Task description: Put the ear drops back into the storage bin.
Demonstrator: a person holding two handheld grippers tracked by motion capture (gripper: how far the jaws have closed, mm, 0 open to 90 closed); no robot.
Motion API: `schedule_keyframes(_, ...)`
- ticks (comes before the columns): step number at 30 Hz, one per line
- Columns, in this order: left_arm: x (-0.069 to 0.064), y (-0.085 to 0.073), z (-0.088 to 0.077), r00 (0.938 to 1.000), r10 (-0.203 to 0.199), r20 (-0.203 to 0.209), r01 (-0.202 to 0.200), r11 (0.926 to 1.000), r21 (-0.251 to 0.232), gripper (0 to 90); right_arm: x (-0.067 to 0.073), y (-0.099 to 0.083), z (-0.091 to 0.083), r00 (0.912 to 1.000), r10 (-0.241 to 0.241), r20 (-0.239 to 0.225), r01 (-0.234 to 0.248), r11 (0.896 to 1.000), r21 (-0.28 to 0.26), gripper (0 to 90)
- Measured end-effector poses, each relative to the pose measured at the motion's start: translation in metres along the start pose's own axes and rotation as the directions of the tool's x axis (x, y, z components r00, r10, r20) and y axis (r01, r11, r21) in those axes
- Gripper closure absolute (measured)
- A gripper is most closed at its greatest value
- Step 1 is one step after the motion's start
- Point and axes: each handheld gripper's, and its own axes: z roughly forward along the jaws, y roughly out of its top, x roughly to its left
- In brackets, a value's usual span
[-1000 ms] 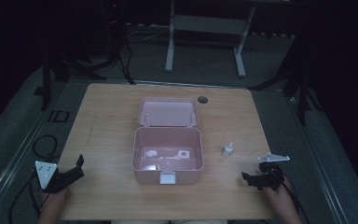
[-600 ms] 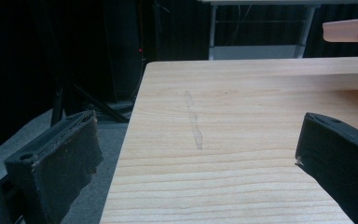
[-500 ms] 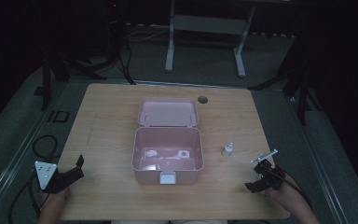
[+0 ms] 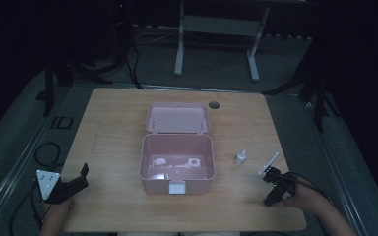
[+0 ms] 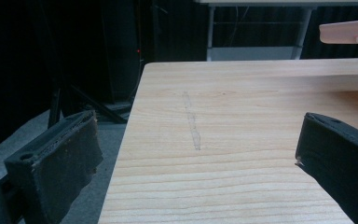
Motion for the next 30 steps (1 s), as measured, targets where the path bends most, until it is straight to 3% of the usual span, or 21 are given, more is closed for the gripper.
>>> schedule_keyframes(9, 0.000, 0.000, 0.000, 1.0000, 0.001, 0.000, -0.001, 1.0000, 0.002, 0.3, -0.010, 0.017, -0.009, 1.0000, 0.005, 0.006, -0.005, 1.000, 0.004, 13.9)
schedule_keyframes(16, 0.000, 0.000, 0.000, 1.0000, 0.000, 0.002, 0.000, 1.0000, 0.002, 0.3, -0.016, 0.037, -0.017, 0.9998, 0.011, 0.014, -0.011, 1.000, -0.023, 14.8)
schedule_keyframes(21, 0.000, 0.000, 0.001, 1.0000, 0.000, 0.005, 0.000, 1.0000, 0.003, 0.3, -0.023, 0.053, -0.023, 0.9992, 0.040, -0.004, -0.040, 0.998, -0.051, 16.0)
schedule_keyframes(26, 0.000, 0.000, 0.001, 1.0000, 0.002, 0.008, -0.002, 1.0000, 0.003, 0.3, -0.028, 0.067, -0.025, 0.9994, 0.035, 0.005, -0.035, 0.998, -0.045, 16.0)
schedule_keyframes(30, 0.000, 0.000, 0.001, 1.0000, 0.001, 0.010, -0.001, 1.0000, 0.003, 0.3, -0.030, 0.080, -0.027, 0.9989, 0.045, -0.014, -0.046, 0.997, -0.061, 18.5)
